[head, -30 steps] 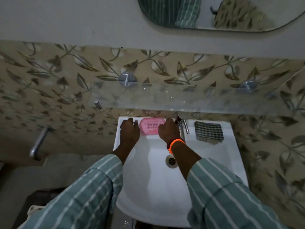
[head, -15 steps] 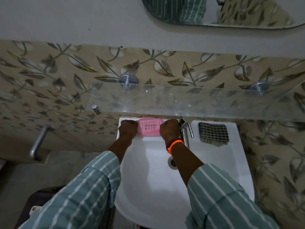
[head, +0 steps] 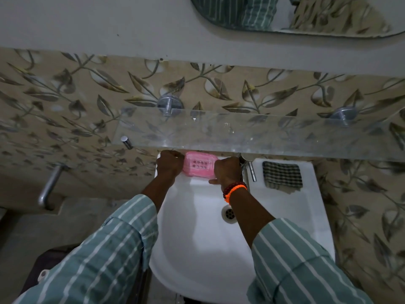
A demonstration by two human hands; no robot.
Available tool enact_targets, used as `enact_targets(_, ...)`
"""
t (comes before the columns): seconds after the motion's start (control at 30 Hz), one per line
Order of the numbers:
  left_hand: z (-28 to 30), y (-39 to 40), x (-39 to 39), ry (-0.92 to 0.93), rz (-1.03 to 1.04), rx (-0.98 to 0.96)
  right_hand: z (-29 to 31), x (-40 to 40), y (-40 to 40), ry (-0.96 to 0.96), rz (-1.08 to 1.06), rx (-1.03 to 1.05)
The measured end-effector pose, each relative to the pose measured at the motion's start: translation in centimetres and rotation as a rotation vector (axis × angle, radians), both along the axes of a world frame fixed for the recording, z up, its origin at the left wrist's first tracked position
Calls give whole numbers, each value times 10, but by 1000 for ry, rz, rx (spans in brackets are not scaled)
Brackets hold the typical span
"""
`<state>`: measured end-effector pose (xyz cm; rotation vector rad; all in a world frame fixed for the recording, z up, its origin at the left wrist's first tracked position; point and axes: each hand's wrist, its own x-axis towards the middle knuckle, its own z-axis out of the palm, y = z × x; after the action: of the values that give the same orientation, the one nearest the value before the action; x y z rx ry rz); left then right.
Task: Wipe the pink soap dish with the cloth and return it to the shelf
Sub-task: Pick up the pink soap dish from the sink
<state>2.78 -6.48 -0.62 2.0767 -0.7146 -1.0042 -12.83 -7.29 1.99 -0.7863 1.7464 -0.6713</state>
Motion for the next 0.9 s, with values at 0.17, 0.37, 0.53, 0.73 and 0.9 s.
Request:
enact_targets(0.17, 7, 2, -1, -56, -10, 43, 6, 3, -1, 66, 25, -27)
enact_targets(0.37, 27, 19, 0, 80, 57, -88, 19, 1, 12, 252, 109, -202)
enact_targets(0.53, 29, 92, -9, 619, 29, -269, 24, -15, 86, -181, -83, -241)
enact_targets(0.73, 17, 138, -79, 1266, 187, -197, 4, -61, 168, -405, -15, -58)
enact_targets(0.9, 17, 139, -114, 1276, 228, -71, -18, -147, 166, 481, 409, -243)
